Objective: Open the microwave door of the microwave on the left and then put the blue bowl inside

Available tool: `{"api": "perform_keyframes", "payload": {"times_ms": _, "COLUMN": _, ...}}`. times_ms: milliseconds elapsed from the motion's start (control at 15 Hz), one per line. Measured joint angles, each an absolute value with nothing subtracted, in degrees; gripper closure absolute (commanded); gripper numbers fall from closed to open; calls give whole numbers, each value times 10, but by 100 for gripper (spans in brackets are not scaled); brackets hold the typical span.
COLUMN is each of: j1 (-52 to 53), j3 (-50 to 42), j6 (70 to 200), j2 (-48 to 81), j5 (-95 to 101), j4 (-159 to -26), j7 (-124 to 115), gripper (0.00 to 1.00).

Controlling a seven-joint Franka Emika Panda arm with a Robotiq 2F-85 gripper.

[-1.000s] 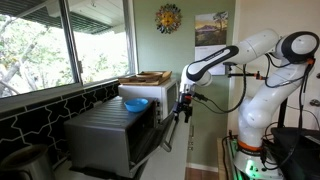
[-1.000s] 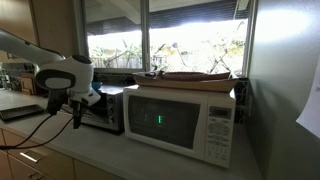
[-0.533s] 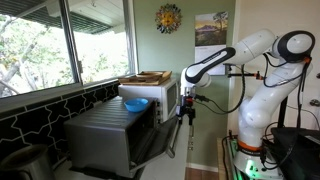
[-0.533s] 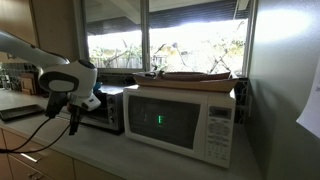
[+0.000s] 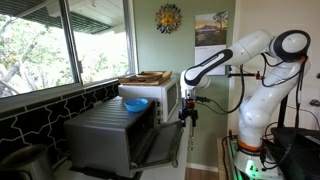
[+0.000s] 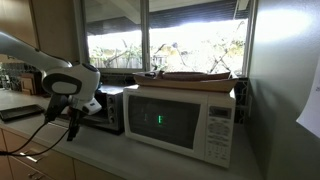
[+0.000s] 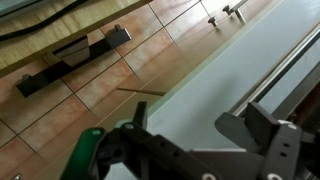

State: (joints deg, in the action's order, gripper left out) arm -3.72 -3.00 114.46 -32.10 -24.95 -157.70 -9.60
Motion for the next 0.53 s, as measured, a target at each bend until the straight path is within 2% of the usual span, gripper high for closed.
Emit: {"api": "perform_keyframes", "payload": {"times_ms": 533, "j1": -52, "j3": -22, "j6": 1137, "j2": -332, "j5": -205, "j4": -1574, "j7": -128, "gripper": 0}}
